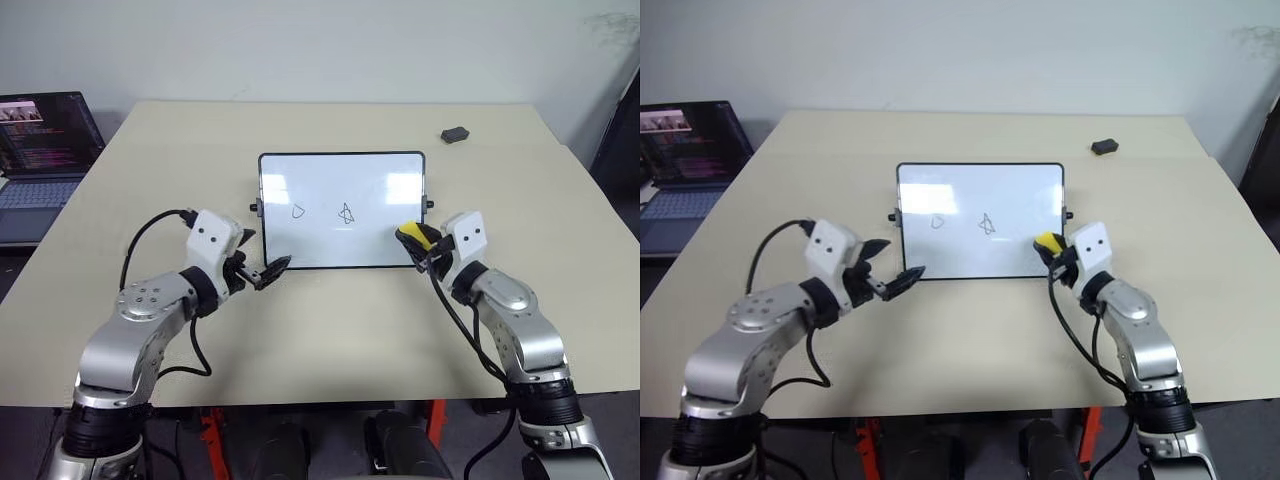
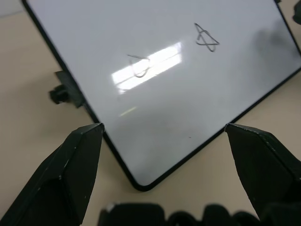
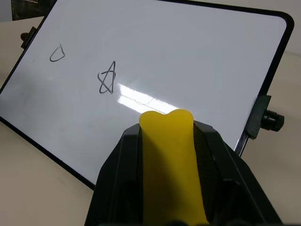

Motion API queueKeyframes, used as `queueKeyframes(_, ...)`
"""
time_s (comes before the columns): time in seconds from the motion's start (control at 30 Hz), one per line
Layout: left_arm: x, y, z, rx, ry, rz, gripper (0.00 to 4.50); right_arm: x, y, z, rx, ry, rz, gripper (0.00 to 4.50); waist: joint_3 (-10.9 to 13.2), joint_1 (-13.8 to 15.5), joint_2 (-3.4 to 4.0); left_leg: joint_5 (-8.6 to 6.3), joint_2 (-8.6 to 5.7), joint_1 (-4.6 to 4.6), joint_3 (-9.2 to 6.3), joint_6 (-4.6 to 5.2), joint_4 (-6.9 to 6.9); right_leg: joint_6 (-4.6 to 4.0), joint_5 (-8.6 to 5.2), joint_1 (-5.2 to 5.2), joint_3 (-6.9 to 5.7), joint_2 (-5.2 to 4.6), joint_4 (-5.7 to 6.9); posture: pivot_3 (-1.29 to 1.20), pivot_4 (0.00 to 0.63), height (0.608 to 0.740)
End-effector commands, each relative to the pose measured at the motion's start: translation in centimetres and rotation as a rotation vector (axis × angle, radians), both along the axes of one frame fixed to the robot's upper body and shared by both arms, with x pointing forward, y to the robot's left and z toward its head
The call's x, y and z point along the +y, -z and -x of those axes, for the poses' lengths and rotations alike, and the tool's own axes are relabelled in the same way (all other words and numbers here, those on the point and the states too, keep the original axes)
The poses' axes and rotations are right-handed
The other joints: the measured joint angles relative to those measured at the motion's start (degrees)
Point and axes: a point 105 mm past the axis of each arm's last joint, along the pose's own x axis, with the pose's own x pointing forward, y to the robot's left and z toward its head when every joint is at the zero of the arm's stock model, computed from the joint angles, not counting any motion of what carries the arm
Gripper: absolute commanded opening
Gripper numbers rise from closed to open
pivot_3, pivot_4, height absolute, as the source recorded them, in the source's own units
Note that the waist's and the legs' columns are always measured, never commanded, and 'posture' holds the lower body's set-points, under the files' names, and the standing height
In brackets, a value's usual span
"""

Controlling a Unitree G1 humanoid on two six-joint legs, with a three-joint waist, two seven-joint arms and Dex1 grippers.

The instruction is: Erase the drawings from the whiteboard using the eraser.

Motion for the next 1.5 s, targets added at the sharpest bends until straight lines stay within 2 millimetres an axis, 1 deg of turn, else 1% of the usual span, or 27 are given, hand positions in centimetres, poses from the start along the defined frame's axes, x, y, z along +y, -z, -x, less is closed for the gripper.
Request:
queueKeyframes(0.03, 0.5, -1.4, 0.3, -0.062, -0.033, -0.020, 4.50, -0.2, -2.0, -0.5, -0.080, -0.012, -0.007, 1.12, 0.0, 0.1, 0.00, 0.00, 0.00, 0.00, 0.01, 0.00, 0.00, 0.00, 0.00, 0.00, 0.01, 0.00, 0.00, 0.00, 0.150, 0.740)
queueKeyframes(0.2, 0.7, -1.6, 0.3, -0.068, -0.051, -0.017, 4.50, 0.2, -3.5, -1.3, -0.156, -0.023, -0.012, 1.12, 0.0, 0.2, 0.00, 0.00, 0.00, -0.01, 0.01, 0.00, -0.01, -0.01, 0.01, 0.00, 0.00, -0.01, -0.01, 0.00, 0.150, 0.740)
queueKeyframes(0.33, 0.7, -1.6, 0.2, -0.048, -0.024, -0.028, 4.50, 2.4, -4.7, -2.6, -0.226, -0.049, 0.010, 1.12, 0.0, -0.1, 0.01, 0.00, 0.01, 0.02, 0.05, 0.00, 0.00, -0.02, 0.01, 0.00, 0.03, 0.00, 0.02, 0.00, 0.150, 0.740)
queueKeyframes(0.4, 0.8, -1.9, 0.0, -0.048, -0.018, -0.035, 4.50, 3.3, -4.8, -3.6, -0.258, -0.050, 0.048, 1.12, 0.0, -0.2, 0.01, 0.00, 0.02, 0.05, 0.04, 0.00, 0.00, -0.04, 0.02, 0.00, 0.02, 0.02, 0.05, 0.00, 0.150, 0.740)
queueKeyframes(0.47, 0.9, -2.1, -0.3, -0.049, -0.011, -0.041, 4.50, 4.1, -5.0, -4.7, -0.287, -0.043, 0.079, 1.12, 0.0, -0.2, 0.01, 0.00, 0.02, 0.05, 0.02, 0.00, 0.00, -0.25, 0.14, 0.00, -0.01, 0.02, 0.06, 0.00, 0.150, 0.740)
queueKeyframes(0.53, 0.9, -2.3, -0.5, -0.047, -0.002, -0.045, 4.50, 4.4, -5.0, -5.5, -0.299, -0.032, 0.086, 1.12, 0.0, -0.2, 0.01, 0.00, 0.00, 0.04, 0.05, 0.00, 0.00, -0.27, 0.16, 0.00, 0.00, 0.02, 0.04, 0.00, 0.150, 0.740)
queueKeyframes(0.63, 0.4, -2.5, -0.9, -0.046, 0.032, -0.052, 4.50, 5.1, -4.7, -6.7, -0.303, -0.020, 0.102, 1.12, 0.0, -0.1, 0.01, 0.00, -0.03, 0.01, 0.05, -0.01, -0.02, -0.29, 0.17, 0.00, 0.00, 0.00, 0.01, 0.00, 0.150, 0.740)
queueKeyframes(0.7, 0.2, -2.6, -1.1, -0.046, 0.045, -0.053, 4.50, 5.4, -4.4, -7.1, -0.303, -0.018, 0.106, 1.12, 0.0, -0.1, 0.01, 0.00, -0.03, -0.02, 0.04, -0.01, -0.02, -0.30, 0.18, 0.00, 0.00, -0.03, -0.04, 0.00, 0.150, 0.740)
queueKeyframes(0.8, -0.3, -2.8, -1.3, -0.050, 0.071, -0.059, 4.50, 6.0, -2.2, -7.4, -0.274, -0.042, 0.172, 1.12, 0.0, -0.2, 0.01, -0.02, -0.03, -0.03, 0.03, -0.03, -0.03, -0.30, 0.18, 0.00, -0.01, -0.04, -0.05, 0.00, 0.150, 0.740)
queueKeyframes(0.87, -0.4, -2.9, -1.4, -0.052, 0.076, -0.059, 4.50, 6.2, -1.0, -7.2, -0.257, -0.059, 0.191, 1.12, 0.0, -0.3, 0.00, -0.02, -0.02, -0.01, 0.04, -0.03, -0.03, -0.30, 0.18, 0.00, 0.00, -0.04, -0.03, 0.00, 0.150, 0.740)
queueKeyframes(0.9, -0.5, -3.0, -1.5, -0.053, 0.079, -0.058, 4.50, 6.5, 0.6, -6.7, -0.225, -0.092, 0.219, 1.12, 0.0, -0.4, 0.00, -0.02, -0.02, 0.01, 0.04, -0.03, -0.01, -0.30, 0.18, 0.01, 0.01, -0.05, 0.01, 0.00, 0.150, 0.740)
queueKeyframes(1.0, -0.7, -3.1, -1.5, -0.053, 0.085, -0.057, 4.50, 7.4, 3.9, -5.1, -0.170, -0.183, 0.306, 1.12, 0.0, -0.6, -0.02, -0.02, -0.01, 0.16, 0.04, -0.03, -0.01, -0.30, 0.18, 0.09, 0.03, -0.04, 0.12, 0.00, 0.150, 0.740)
queueKeyframes(1.1, -0.7, -3.0, -1.5, -0.051, 0.086, -0.056, 4.50, 8.4, 5.8, -3.3, -0.198, -0.297, 0.438, 1.12, 0.0, -0.8, -0.02, -0.02, 0.02, 0.45, 0.06, -0.03, -0.01, -0.27, 0.16, 0.32, 0.05, 0.00, 0.15, 0.00, 0.150, 0.740)
queueKeyframes(1.17, -0.6, -2.8, -1.5, -0.047, 0.082, -0.056, 4.50, 8.6, 6.2, -2.6, -0.215, -0.331, 0.484, 1.12, 0.0, -0.8, -0.02, 0.00, 0.02, 0.54, 0.07, -0.02, 0.00, -0.12, 0.07, 0.39, 0.08, 0.02, 0.17, 0.00, 0.150, 0.740)
queueKeyframes(1.2, -0.5, -2.8, -1.5, -0.044, 0.080, -0.057, 4.50, 8.6, 6.1, -2.6, -0.224, -0.331, 0.491, 1.12, 0.0, -0.8, -0.01, 0.02, 0.01, 0.56, 0.08, -0.01, 0.02, -0.05, 0.03, 0.40, 0.09, 0.03, 0.20, 0.00, 0.150, 0.740)
queueKeyframes(1.27, -0.2, -2.6, -1.6, -0.039, 0.066, -0.058, 4.50, 8.4, 4.8, -2.9, -0.263, -0.309, 0.472, 1.12, 0.0, -0.8, -0.01, 0.06, 0.01, 0.65, 0.12, 0.00, 0.03, -0.06, 0.04, 0.45, 0.14, 0.04, 0.25, 0.00, 0.150, 0.740)
queueKeyframes(1.33, 0.2, -2.5, -1.7, -0.037, 0.053, -0.056, 4.50, 8.4, 2.4, -3.1, -0.328, -0.293, 0.415, 1.12, 0.0, -0.7, -0.01, 0.08, 0.02, 0.66, 0.11, 0.00, 0.03, -0.07, 0.04, 0.45, 0.13, 0.06, 0.25, 0.00, 0.150, 0.740)
queueKeyframes(1.37, 0.4, -2.5, -1.7, -0.035, 0.046, -0.055, 4.50, 8.5, 0.7, -3.0, -0.372, -0.294, 0.372, 1.12, 0.0, -0.7, 0.00, 0.08, 0.02, 0.64, 0.10, 0.00, 0.02, -0.07, 0.04, 0.44, 0.13, 0.07, 0.24, 0.00, 0.150, 0.740)
queueKeyframes(1.43, 0.8, -2.4, -1.7, -0.031, 0.036, -0.059, 4.50, 8.6, -2.5, -2.5, -0.456, -0.304, 0.283, 1.12, 0.0, -0.6, 0.00, 0.08, 0.03, 0.45, 0.06, 0.00, 0.01, -0.08, 0.04, 0.31, 0.10, 0.07, 0.21, 0.00, 0.150, 0.740)
queueKeyframes(1.47, 0.9, -2.3, -1.7, -0.030, 0.033, -0.061, 4.50, 8.6, -3.7, -2.2, -0.483, -0.311, 0.240, 1.12, 0.0, -0.6, 0.00, 0.07, 0.04, 0.33, 0.03, -0.02, 0.02, -0.30, 0.18, 0.22, 0.06, 0.07, 0.19, 0.00, 0.150, 0.740)
queueKeyframes(1.5, 1.0, -2.3, -1.7, -0.028, 0.031, -0.063, 4.50, 8.6, -4.8, -2.0, -0.502, -0.313, 0.204, 1.12, 0.0, -0.7, 0.00, 0.06, 0.03, 0.23, 0.01, -0.03, 0.01, -0.33, 0.19, 0.14, 0.05, 0.04, 0.18, 0.00, 0.150, 0.740)
